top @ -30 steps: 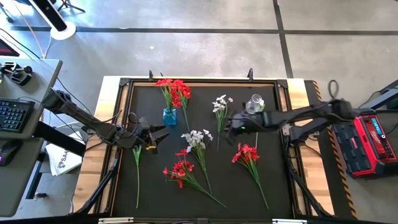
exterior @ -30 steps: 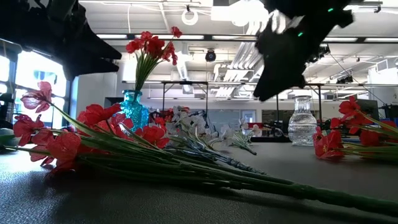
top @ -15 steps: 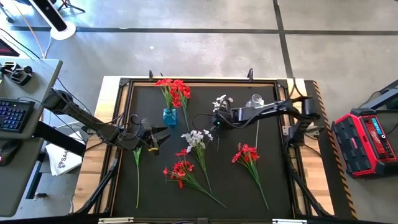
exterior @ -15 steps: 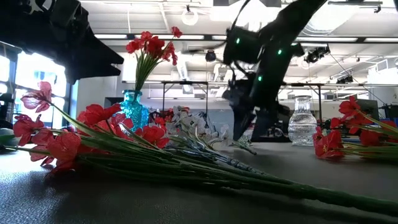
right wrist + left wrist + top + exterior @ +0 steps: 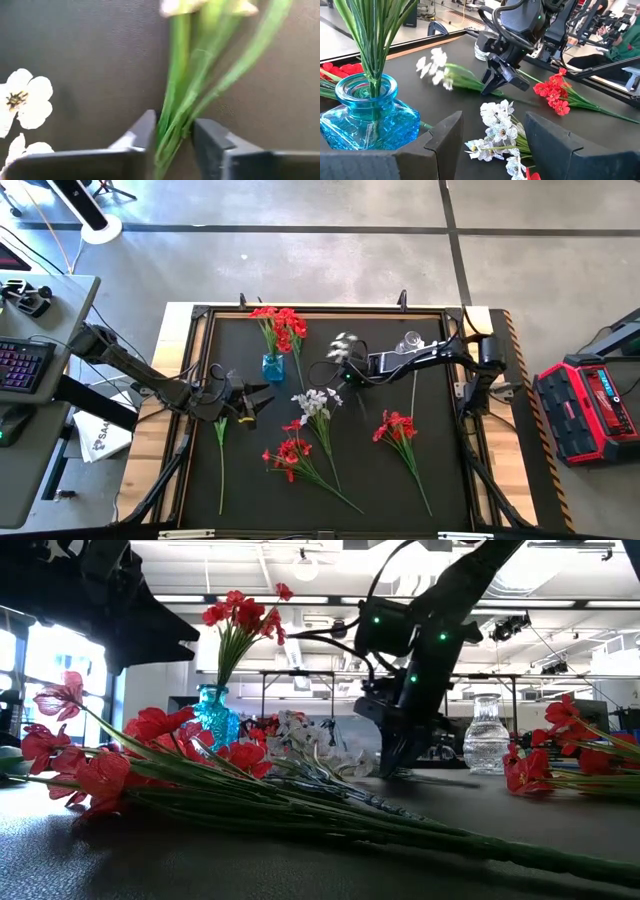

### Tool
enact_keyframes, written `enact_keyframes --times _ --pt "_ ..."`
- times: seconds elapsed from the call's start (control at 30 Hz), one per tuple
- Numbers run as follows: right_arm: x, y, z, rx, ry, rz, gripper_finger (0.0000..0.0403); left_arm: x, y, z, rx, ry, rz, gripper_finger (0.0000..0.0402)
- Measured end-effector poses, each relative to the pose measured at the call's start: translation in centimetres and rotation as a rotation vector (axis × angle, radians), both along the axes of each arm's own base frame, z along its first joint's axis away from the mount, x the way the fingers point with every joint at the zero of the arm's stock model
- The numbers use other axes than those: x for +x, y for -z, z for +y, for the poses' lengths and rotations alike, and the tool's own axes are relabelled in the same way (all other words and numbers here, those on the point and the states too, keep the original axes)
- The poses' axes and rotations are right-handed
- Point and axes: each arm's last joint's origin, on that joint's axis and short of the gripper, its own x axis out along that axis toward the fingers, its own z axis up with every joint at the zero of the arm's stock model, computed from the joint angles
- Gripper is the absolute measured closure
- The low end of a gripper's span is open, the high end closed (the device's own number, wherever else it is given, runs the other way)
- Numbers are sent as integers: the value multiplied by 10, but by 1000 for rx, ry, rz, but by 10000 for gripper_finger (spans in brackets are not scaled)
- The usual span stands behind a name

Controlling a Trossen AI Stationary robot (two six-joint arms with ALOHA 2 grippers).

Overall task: Sort flowers into vase by color
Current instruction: Put the top white flowers into the transparent vase

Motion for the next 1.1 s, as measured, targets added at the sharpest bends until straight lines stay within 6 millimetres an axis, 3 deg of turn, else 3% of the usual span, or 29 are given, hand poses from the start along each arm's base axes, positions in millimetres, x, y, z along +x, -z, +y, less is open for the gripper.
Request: enact_keyframes --times 0.1,0.2,0.33,0.5,0.77,0.93,1.1 --pt "-1 -2 0 -31 -59 21 389 0 0 0 0 0 0 204" --pt "-6 -12 3 -78 -79 34 388 0 0 0 0 0 0 204" --pt "-16 -45 9 -201 -115 -101 399 0 0 0 -6 -1 -3 204" --pt "-57 -76 18 -411 -98 -407 400 0 0 0 -7 -1 -2 204" --pt "-129 -96 32 -823 -179 -924 401 0 0 0 -7 -1 -3 204" --pt "-166 -108 33 -1094 -136 -1032 402 0 0 0 -1 1 -3 204" --pt "-187 -119 28 -1266 9 -960 402 0 0 0 0 2 -3 204"
